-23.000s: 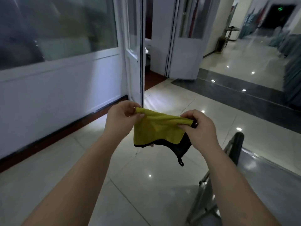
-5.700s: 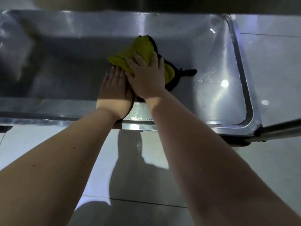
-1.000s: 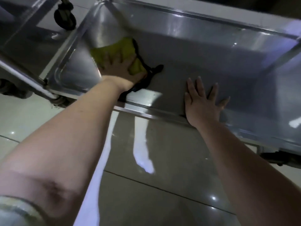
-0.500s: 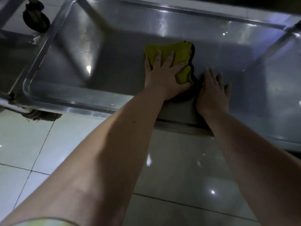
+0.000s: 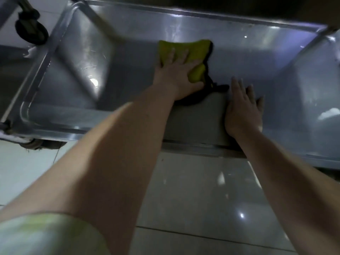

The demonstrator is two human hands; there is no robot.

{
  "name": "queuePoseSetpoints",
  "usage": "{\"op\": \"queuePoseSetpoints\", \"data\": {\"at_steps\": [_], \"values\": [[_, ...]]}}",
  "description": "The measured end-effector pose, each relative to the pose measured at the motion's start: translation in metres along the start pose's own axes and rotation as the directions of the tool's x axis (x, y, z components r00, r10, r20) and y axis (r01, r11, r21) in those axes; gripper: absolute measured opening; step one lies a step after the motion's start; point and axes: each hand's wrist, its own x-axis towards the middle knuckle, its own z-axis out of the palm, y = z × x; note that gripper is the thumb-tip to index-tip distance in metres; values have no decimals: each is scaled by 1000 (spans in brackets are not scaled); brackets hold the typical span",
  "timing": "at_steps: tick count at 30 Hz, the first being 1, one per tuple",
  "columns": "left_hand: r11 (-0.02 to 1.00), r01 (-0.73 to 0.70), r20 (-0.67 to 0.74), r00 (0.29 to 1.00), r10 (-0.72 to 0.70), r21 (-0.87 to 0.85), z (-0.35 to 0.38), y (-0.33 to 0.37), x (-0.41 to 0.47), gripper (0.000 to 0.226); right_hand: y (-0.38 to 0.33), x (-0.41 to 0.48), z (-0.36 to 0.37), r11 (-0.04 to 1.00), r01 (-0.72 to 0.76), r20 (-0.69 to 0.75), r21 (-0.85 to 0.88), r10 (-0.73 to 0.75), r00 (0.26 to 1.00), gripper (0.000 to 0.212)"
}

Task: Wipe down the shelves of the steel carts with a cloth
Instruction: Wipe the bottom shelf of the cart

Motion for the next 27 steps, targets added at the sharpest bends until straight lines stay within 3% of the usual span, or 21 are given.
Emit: {"op": "queuePoseSetpoints", "data": {"at_steps": [7,11,13,16,20,24,27], "values": [[927,374,-163,912,-376,-45,-22,-189,-43,82,-3,-1,2,1000,11,-11,-13,-12,1000,61],[891,450,-118,883,-455,-63,-27,-183,-49,80,-10,0,3,1000,9,-8,-14,-9,1000,61],[907,420,-108,901,-421,-28,-23,-139,-42,80,-10,0,4,1000,9,-3,-28,-10,1000,61],[974,209,-55,977,-205,87,-7,-45,-26,77,-11,-1,3,999,15,5,-45,-15,1000,61],[997,-26,12,1000,25,72,18,51,-27,78,-11,-2,1,998,15,11,-55,-14,1000,62],[999,-33,-51,998,35,34,15,22,-24,77,-7,-1,0,999,38,-8,-10,-38,999,59],[987,154,-131,980,-147,42,-1,-53,-27,80,-4,0,1,999,42,-21,12,-42,999,58]]}}
